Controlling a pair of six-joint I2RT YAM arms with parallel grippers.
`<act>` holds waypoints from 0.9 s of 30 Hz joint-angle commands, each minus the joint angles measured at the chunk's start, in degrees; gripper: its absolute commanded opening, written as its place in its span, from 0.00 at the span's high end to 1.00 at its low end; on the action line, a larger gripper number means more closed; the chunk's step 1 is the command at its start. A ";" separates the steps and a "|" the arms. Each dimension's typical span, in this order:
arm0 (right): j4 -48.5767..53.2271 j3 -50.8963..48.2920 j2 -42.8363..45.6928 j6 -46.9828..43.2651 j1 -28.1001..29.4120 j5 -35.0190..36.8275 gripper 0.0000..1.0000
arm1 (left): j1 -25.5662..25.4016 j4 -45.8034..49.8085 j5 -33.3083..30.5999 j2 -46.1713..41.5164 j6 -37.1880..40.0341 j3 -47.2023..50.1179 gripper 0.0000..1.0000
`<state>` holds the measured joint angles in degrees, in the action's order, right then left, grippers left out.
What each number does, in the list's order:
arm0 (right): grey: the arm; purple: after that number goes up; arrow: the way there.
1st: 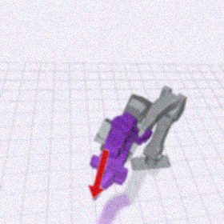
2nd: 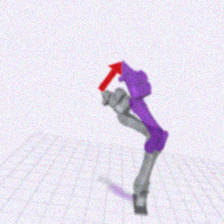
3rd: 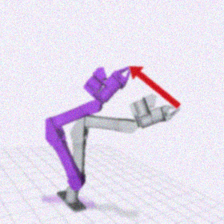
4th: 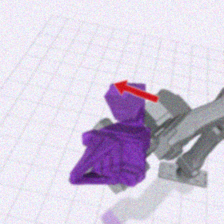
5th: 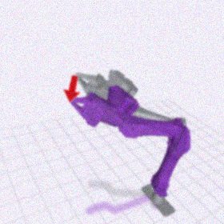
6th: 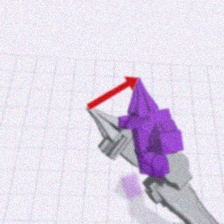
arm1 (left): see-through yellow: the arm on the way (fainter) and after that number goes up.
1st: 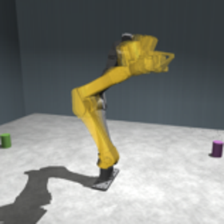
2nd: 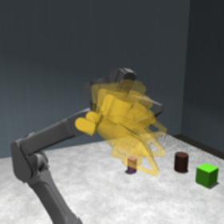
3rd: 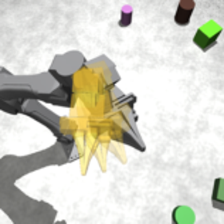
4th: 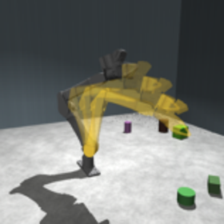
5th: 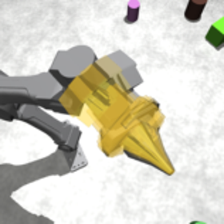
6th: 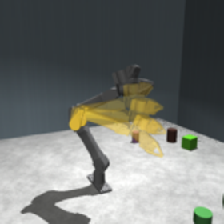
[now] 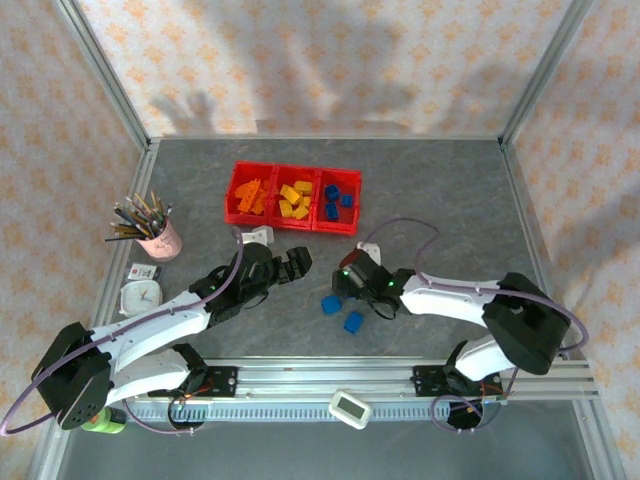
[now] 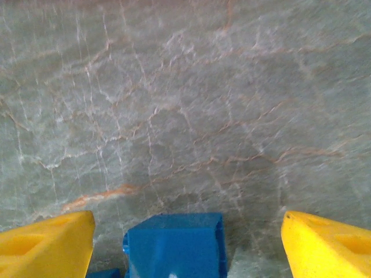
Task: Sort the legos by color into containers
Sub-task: Pick up the lego from the bottom-center of the table.
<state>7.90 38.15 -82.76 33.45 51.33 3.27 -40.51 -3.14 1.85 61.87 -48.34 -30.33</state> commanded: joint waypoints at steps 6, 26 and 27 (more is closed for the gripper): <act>-1.62 1.58 -5.12 1.75 0.87 2.40 0.25 | -0.29 -0.69 -2.24 -0.14 -0.63 0.62 0.01; -0.17 6.55 -1.27 -2.84 0.10 3.32 0.64 | -0.18 2.26 -3.57 -0.01 2.13 -2.89 0.01; 0.05 7.88 -1.37 -3.76 -0.45 3.41 0.64 | 0.03 2.82 -3.97 -0.05 2.51 -3.45 0.01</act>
<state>7.70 42.06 -86.15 32.21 51.77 4.95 -40.51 -2.37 0.40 61.89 -47.83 -30.92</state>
